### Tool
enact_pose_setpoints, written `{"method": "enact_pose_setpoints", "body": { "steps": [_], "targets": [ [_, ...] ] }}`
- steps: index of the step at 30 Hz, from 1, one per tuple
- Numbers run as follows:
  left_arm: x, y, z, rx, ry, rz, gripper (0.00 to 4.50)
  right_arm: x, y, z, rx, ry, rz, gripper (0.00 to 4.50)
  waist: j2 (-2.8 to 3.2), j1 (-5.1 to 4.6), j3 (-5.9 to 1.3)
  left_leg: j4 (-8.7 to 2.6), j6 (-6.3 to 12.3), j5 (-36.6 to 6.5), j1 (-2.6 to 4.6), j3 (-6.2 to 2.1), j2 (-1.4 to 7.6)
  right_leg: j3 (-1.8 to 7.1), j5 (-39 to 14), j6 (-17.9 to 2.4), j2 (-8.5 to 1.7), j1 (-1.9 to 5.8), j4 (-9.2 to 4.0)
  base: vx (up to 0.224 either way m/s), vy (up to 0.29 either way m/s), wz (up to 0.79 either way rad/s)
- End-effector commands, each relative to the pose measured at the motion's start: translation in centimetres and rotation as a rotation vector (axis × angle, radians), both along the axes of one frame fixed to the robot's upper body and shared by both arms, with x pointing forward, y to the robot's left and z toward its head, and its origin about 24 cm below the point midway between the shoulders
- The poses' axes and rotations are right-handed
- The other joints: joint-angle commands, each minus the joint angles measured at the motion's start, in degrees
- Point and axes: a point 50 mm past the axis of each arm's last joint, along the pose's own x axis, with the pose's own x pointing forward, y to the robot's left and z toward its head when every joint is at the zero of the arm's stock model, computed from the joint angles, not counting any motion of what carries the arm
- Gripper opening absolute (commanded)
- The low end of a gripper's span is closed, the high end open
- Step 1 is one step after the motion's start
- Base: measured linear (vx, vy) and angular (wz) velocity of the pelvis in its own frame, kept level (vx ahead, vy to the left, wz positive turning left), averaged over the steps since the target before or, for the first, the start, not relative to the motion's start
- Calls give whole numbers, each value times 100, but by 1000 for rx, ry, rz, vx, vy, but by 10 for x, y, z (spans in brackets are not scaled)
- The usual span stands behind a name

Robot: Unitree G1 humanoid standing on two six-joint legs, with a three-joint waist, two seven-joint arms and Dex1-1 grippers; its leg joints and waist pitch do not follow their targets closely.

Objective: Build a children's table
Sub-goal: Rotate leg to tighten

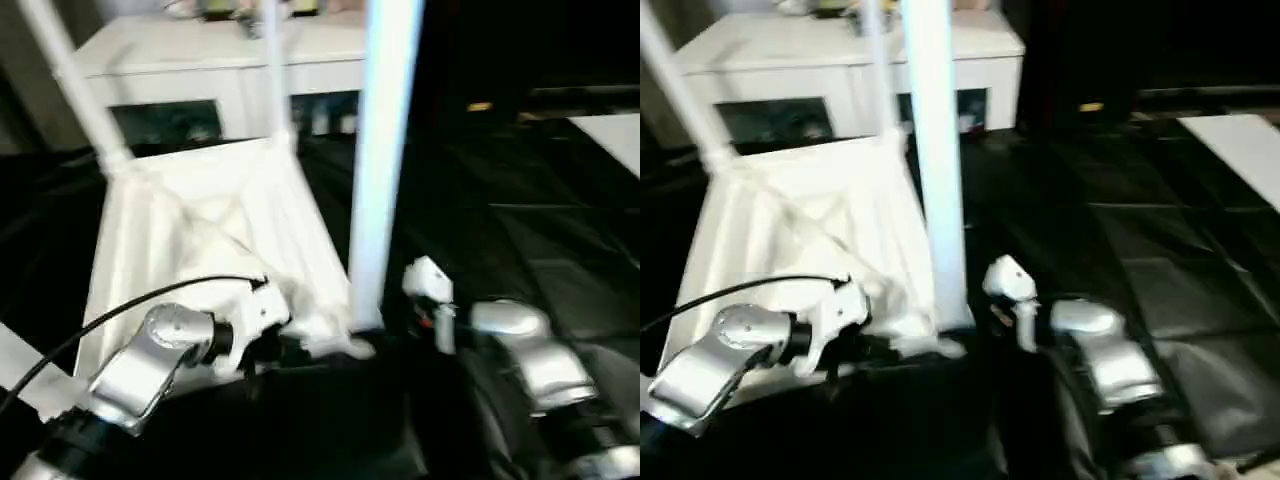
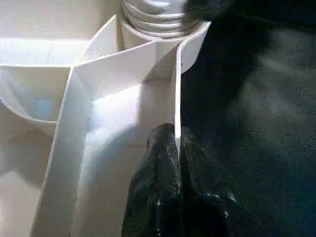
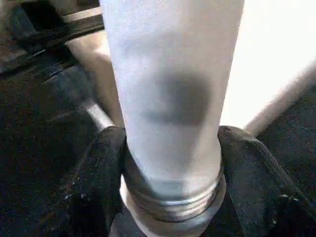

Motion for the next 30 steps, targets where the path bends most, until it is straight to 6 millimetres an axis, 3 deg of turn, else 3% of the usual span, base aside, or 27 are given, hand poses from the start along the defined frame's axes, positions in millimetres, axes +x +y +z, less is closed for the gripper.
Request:
{"method": "enact_pose_setpoints", "body": {
  "steps": [1, 4, 5, 7, 8, 11, 12, 13, 15, 17, 19, 22, 28, 30],
  "targets": [
    [7, -18, -3, -8, -15, 75, 0, 3, 1, -18, -71, 60, -176, 259, -49, -36, -246, -523, -108, -2110, 98, -115, 225, 149, -2414, -1110, -237, 159, -462, 0, 0, 0],
    [20, -27, -6, 0, -19, 216, 0, 9, 7, -21, -46, 70, -378, 259, -69, -57, -251, -537, -188, -2377, 112, -161, 200, 124, -2907, -810, -249, 162, -536, -17, 3, -2],
    [20, -27, -6, 0, -19, 216, 0, 9, 7, -21, -46, 70, -378, 259, -60, -50, -249, -525, -200, -2434, 135, -155, 184, 127, -3070, -730, -249, 115, -574, 0, 0, 0],
    [34, -36, -7, 21, -53, 317, 0, 17, 11, -27, -53, 88, -615, 259, -65, -59, -248, -521, -172, -2473, 128, -172, 171, 109, -3236, -643, -259, 107, -609, 0, 0, 0],
    [35, -36, -7, 22, -54, 319, 0, 17, 11, -28, -54, 87, -620, 259, -47, -85, -231, -524, -198, -2557, 148, -167, 159, 100, -3365, -573, -236, 57, -650, 0, 0, 0],
    [34, -37, -7, 42, -59, 280, 0, 16, 28, -23, -87, 14, -521, 259, -27, -93, -245, -548, -194, -2712, 136, -203, 168, 70, -3390, -461, -251, 99, -670, 0, 0, 0],
    [32, -35, -7, 45, -56, 257, 0, 15, 31, -19, -50, -1, -472, 259, 21, -91, -266, -565, -173, -2668, 127, -208, 180, 72, -3134, -510, -251, 119, -652, 0, 0, 0],
    [30, -33, -7, 52, -54, 239, 0, 14, 32, -15, 1, -4, -426, 259, 8, -93, -274, -576, -150, -2639, 116, -209, 191, 75, -2968, -553, -252, 132, -643, 0, 0, 0],
    [28, -30, -7, 60, -52, 223, 0, 13, 33, -11, 54, -4, -380, 315, 23, -94, -291, -592, -99, -2540, 82, -209, 219, 90, -2426, -727, -246, 167, -587, 0, 0, 0],
    [24, -27, -7, 60, -45, 192, 0, 13, 29, -3, 79, -24, -340, 335, 40, -119, -294, -580, -29, -2386, 68, -172, 215, 107, -1854, -1002, -223, 182, -532, 0, 0, 0],
    [22, -25, -6, 59, -49, 163, 0, 14, 26, 2, 93, -31, -312, 357, 51, -125, -308, -565, 35, -2239, 69, -160, 213, 109, -1661, -1127, -235, 202, -510, 0, 0, 0],
    [12, -18, -3, 37, -21, 80, 0, 8, 12, 13, 73, -48, -115, 380, 45, -128, -324, -540, 158, -1991, 49, -143, 219, 107, -1510, -1225, -242, 241, -480, 0, 0, 0],
    [-5, -13, 7, -27, -8, -101, 0, -8, -9, 18, -21, -54, 138, 380, 56, -72, -360, -473, 472, -1265, 29, -117, 247, 96, -630, -1553, -241, 277, -375, 0, 0, 0],
    [-12, -10, 11, -63, 17, -173, 0, -11, -14, 19, -52, -57, 196, 380, 67, -25, -381, -442, 597, -1027, 60, -107, 257, 89, -381, -1641, -228, 256, -340, 0, 0, 0]
  ]
}}
